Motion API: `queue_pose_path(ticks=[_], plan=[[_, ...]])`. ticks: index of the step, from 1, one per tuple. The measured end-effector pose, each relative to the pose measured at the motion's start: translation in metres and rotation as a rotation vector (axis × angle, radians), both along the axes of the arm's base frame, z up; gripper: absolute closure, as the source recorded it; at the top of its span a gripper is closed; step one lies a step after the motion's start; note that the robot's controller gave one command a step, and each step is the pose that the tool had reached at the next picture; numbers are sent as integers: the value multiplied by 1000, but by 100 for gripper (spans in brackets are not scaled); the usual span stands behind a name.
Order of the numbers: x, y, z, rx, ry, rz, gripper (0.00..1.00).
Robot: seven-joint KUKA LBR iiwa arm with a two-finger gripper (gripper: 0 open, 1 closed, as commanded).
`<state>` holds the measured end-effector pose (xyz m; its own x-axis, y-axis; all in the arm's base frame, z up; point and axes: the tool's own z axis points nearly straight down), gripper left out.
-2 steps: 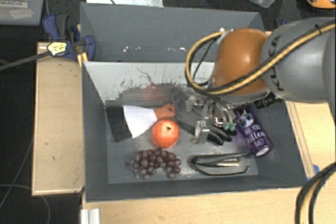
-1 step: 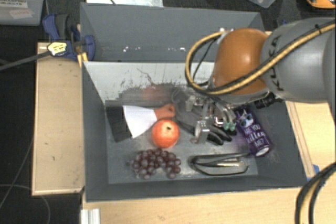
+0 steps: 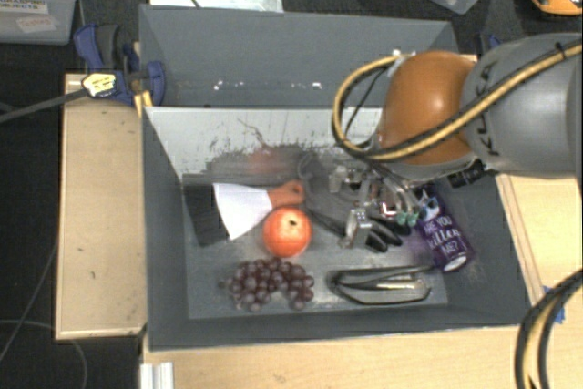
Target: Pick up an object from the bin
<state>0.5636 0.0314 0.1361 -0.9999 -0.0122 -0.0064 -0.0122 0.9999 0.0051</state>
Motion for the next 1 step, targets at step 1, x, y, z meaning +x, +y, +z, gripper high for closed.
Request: queue_pose_path(ticks=[1], plan=[[-1,-5,-38,1,0,89,0]])
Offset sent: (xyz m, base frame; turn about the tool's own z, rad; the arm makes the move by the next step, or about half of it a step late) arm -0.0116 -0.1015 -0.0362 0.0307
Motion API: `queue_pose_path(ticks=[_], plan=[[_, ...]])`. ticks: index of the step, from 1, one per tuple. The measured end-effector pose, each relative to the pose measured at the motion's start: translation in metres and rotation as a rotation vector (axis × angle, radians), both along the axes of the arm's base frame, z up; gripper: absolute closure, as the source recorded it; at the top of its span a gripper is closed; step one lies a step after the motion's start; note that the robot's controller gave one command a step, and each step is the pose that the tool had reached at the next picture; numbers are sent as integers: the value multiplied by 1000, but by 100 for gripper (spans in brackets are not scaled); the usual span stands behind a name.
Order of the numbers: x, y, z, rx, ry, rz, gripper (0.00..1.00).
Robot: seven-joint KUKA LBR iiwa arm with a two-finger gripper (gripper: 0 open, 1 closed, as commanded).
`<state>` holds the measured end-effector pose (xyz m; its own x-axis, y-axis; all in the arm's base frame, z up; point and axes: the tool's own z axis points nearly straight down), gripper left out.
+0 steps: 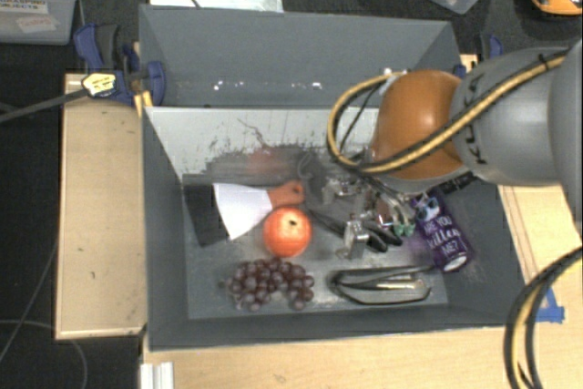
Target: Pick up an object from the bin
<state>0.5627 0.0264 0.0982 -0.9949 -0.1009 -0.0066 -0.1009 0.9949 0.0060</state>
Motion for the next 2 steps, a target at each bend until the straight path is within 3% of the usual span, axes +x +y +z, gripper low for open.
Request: queue_pose_path(ticks=[1,2], plan=[[-11,-101,2,-8,1,-128,0],[-2,-94,9,1,-5,-67,0]])
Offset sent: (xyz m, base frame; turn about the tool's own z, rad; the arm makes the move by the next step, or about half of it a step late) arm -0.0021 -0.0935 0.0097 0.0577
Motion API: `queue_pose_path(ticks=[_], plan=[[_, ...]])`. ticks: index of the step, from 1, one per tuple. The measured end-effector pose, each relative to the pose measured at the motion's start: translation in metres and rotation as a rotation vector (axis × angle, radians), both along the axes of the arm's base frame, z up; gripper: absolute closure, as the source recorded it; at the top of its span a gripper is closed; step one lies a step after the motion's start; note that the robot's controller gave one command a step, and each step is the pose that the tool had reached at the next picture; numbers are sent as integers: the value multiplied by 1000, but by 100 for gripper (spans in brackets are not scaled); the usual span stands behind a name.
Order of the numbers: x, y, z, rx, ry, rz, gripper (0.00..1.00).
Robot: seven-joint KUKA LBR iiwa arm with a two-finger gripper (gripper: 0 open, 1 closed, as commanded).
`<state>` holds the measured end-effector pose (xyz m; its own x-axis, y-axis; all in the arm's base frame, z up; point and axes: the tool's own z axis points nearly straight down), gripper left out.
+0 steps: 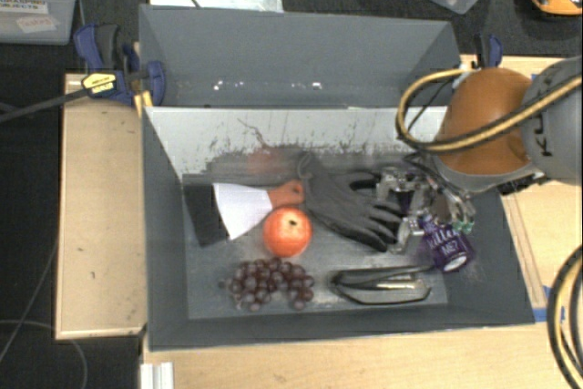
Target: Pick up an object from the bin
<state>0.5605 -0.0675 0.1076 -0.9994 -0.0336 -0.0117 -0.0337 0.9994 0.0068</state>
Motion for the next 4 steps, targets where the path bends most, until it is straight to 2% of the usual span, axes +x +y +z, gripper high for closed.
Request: queue_pose_path(ticks=[1,2,3,4], plan=[[-16,-20,-32,-5,2,-84,0],[-19,-21,-33,-3,-2,-71,0],[-9,-24,45,-6,-7,102,0],[-17,-17,-34,-1,3,-54,0]])
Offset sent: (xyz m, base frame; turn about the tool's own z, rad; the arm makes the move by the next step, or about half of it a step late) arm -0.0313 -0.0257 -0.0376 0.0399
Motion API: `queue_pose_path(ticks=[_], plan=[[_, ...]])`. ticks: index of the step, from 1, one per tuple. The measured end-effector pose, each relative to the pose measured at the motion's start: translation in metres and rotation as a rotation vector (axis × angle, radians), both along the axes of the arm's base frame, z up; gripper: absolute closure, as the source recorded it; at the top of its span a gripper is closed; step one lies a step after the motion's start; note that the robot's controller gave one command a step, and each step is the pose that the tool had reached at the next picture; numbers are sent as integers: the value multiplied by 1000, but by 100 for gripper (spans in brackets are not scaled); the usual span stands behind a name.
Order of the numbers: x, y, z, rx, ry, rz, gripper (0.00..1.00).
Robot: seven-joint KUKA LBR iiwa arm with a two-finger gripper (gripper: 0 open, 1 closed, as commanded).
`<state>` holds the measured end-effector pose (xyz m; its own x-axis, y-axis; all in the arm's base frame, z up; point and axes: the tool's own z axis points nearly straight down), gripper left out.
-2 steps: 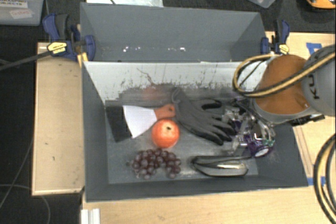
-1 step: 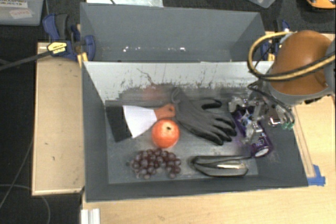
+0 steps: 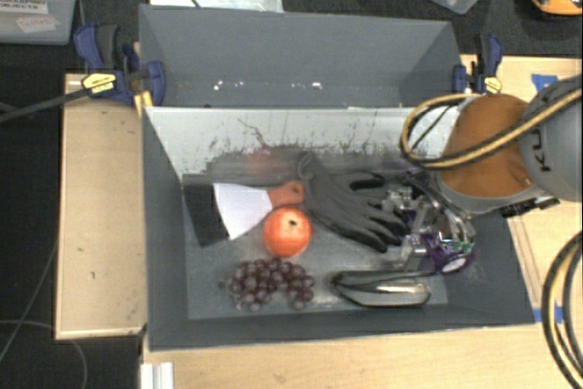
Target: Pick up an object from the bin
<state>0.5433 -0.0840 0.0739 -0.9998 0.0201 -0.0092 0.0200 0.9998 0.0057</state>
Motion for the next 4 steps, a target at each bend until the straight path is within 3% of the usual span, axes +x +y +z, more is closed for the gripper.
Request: queue_pose_path(ticks=[1,2,4], plan=[[-16,-20,0,-10,-32,299,0],[0,-5,4,0,-5,-11,100],[0,-5,4,0,-5,-10,100]])
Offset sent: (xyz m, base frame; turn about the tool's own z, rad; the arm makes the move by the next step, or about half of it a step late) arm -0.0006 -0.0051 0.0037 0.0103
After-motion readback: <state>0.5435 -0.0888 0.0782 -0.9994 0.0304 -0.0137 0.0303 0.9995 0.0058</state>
